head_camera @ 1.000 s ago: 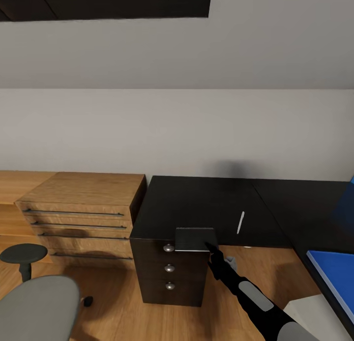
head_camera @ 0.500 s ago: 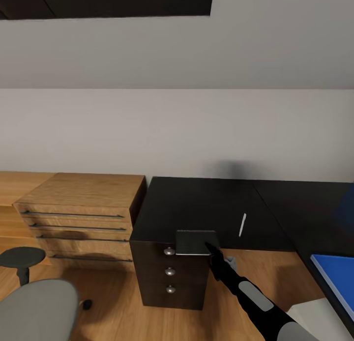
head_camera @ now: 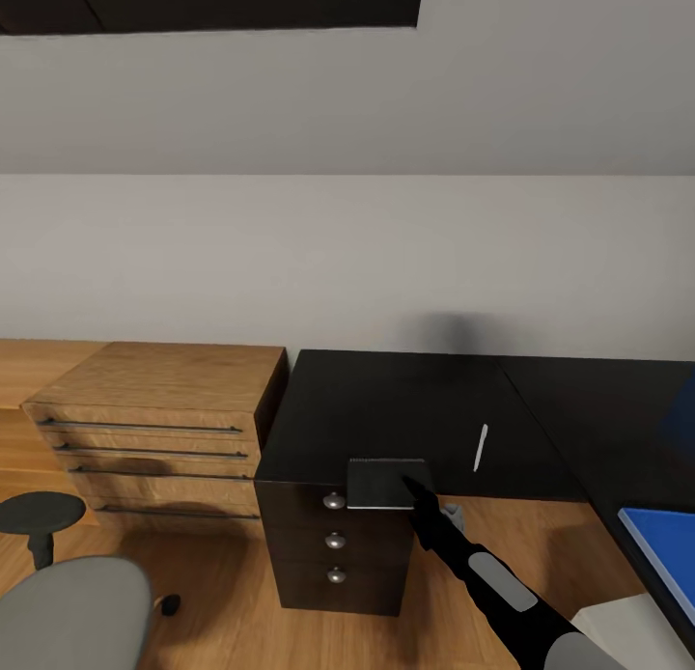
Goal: In the bedroom, organize the workspace by keeping the computer under the desk, ensuring the monitor is on the desk, placing the keyboard on the desk next to the monitor, placing the mouse on the desk next to the keyboard, moving the folder from the swivel chair onto the desk next to the mouse, stacking the notebook on top of the folder with the pen on top of the notebook, and positioning the swivel chair next to the desk.
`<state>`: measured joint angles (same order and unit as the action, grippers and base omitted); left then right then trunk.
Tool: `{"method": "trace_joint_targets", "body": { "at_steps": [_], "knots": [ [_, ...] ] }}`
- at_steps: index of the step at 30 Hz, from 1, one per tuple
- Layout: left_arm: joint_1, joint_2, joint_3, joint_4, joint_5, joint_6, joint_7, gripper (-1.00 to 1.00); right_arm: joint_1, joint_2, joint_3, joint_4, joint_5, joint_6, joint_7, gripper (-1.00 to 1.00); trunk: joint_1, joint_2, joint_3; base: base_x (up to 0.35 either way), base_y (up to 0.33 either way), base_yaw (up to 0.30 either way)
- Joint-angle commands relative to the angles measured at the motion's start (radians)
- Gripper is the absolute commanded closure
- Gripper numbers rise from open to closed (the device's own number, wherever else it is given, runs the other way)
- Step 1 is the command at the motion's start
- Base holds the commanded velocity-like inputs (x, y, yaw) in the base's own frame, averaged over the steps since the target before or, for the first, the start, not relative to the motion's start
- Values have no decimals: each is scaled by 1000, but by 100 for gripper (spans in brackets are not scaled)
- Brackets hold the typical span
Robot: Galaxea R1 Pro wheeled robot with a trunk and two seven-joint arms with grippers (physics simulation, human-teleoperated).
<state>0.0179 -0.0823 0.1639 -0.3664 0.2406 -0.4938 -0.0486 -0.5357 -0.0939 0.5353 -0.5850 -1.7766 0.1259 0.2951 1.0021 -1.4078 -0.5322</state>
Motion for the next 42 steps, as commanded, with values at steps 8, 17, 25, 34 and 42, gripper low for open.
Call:
{"method": "trace_joint_targets", "body": {
  "at_steps": [8, 17, 25, 34, 42],
  "knots": [
    [1, -1, 2, -2, 8, 0, -5, -100, -1, -1, 6, 1, -10, 0, 4, -100, 0, 0, -1, 3, 1, 0],
    [1, -1, 2, -2, 8, 0, -5, -100, -1, -1, 6, 1, -10, 0, 4, 100, 0, 0, -1, 0, 0, 0],
    [1, -1, 2, -2, 8, 0, -5, -100, -1, -1, 7, 1, -9, 0, 5, 100, 0, 0, -1, 0, 0, 0],
    [1, -1, 2, -2, 8, 0, -5, -100, -1, -1, 8, 1, -9, -1, 4, 100, 0, 0, -1, 0, 0, 0],
    [1, -1, 2, -2, 8, 0, -5, -100, -1, -1, 7, 1, -9, -2, 5, 100, -23, 42, 18, 0, 0, 0]
  ]
}}
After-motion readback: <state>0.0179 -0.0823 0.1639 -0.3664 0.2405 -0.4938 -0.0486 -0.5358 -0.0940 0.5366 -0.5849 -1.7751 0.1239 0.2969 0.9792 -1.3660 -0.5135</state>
